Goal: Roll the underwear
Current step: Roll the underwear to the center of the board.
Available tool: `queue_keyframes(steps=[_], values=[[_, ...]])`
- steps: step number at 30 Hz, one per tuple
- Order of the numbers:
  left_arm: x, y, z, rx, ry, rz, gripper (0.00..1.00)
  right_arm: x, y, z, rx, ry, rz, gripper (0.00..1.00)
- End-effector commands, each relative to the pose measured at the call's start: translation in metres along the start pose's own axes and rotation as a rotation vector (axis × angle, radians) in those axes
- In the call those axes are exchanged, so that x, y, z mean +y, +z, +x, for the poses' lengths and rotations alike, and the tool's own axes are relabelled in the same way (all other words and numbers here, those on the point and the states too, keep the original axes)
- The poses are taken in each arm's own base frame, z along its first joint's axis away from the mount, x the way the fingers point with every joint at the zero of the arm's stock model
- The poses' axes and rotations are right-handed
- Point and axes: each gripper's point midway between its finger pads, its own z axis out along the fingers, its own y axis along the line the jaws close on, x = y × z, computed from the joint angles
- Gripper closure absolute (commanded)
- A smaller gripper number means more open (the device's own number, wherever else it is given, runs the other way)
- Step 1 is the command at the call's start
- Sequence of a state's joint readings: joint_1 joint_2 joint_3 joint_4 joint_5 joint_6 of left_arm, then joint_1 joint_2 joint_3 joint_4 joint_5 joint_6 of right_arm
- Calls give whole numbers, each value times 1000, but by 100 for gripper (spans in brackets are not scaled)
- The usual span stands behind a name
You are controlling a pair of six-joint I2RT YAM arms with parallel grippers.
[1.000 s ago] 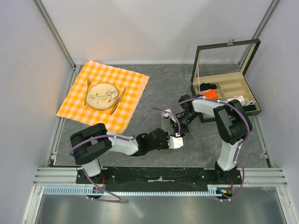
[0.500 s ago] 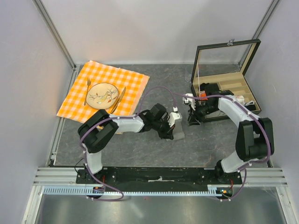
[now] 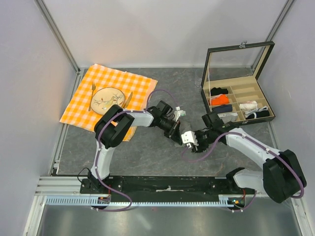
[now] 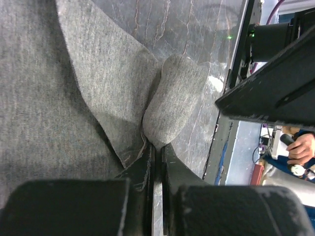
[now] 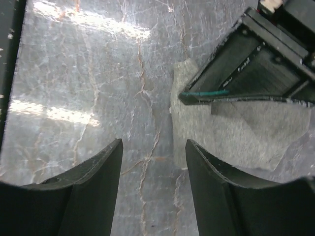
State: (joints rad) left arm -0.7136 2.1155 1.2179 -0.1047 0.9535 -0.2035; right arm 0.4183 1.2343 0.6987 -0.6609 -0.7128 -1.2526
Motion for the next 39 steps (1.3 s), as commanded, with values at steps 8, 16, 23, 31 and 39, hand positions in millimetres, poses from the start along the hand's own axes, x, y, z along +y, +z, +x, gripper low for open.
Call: queue_keyframes(steps=[8, 16, 23, 31, 39], values=[[49, 0, 33, 73, -210, -206, 85, -26, 37, 22, 177, -175, 48, 42], [28, -21, -1, -99, -139, -205, 52, -13, 47, 52, 274, -78, -14, 59], [10, -67, -14, -314, 78, -364, 42, -7, 44, 34, 173, 98, -112, 78], [-40, -97, 17, -488, 606, -441, 40, 6, 38, 22, 72, 335, -299, 82], [-59, -64, 38, -405, 931, -483, 37, -1, 44, 25, 55, 489, -407, 81]])
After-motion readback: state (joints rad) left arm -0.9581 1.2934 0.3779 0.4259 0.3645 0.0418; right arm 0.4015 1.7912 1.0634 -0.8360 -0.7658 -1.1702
